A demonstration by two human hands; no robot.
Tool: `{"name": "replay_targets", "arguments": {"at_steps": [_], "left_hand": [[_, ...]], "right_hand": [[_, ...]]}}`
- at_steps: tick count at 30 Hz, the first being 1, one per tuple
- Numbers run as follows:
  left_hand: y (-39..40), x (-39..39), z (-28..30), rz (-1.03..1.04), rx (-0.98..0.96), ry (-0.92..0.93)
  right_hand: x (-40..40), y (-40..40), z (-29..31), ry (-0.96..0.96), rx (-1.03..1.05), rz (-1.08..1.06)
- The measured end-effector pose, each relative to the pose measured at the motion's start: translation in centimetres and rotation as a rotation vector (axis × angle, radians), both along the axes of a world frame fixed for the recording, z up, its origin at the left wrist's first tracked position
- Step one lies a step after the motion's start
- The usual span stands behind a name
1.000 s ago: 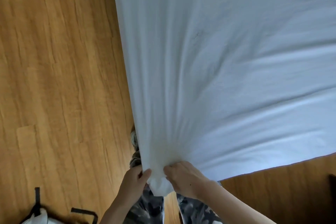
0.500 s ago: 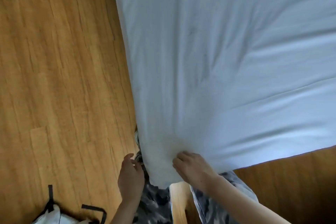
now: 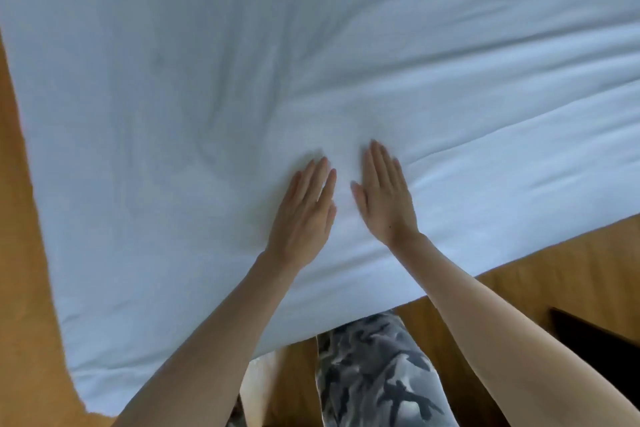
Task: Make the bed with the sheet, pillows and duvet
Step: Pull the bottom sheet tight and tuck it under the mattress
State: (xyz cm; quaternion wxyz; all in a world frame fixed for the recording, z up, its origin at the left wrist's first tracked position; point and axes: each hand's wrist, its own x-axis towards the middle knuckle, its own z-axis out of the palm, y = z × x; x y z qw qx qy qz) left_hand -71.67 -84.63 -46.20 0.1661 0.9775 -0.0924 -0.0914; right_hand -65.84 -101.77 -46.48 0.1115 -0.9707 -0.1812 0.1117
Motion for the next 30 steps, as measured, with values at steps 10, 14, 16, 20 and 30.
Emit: {"name": "replay_targets", "arguments": {"at_steps": [10, 14, 16, 20, 30], "left_hand": [[-6.2, -6.7, -1.0, -0.404, 0.092, 0.032], [-6.5, -6.0, 0.8, -0.44, 0.046, 0.029], [-6.4, -3.6, 1.3, -0.363, 0.036, -0.052], [-5.7, 5.7, 1.6, -0.022, 0.006, -0.165], [-5.1, 24.1, -1.4, -0.09, 0.028, -0.089]], "right_hand": [[-8.7, -10.0, -0.5, 0.12, -0.114, 0.491], [-6.0, -11.5, 0.8, 0.147, -0.047, 0.563], [-3.5, -12.1, 1.2, 0.104, 0.031, 0.482], [4.7, -11.3, 1.6, -0.04, 0.177, 0.386], [18.3, -3.1, -1.1, -0.023, 0.033, 0.23]]}}
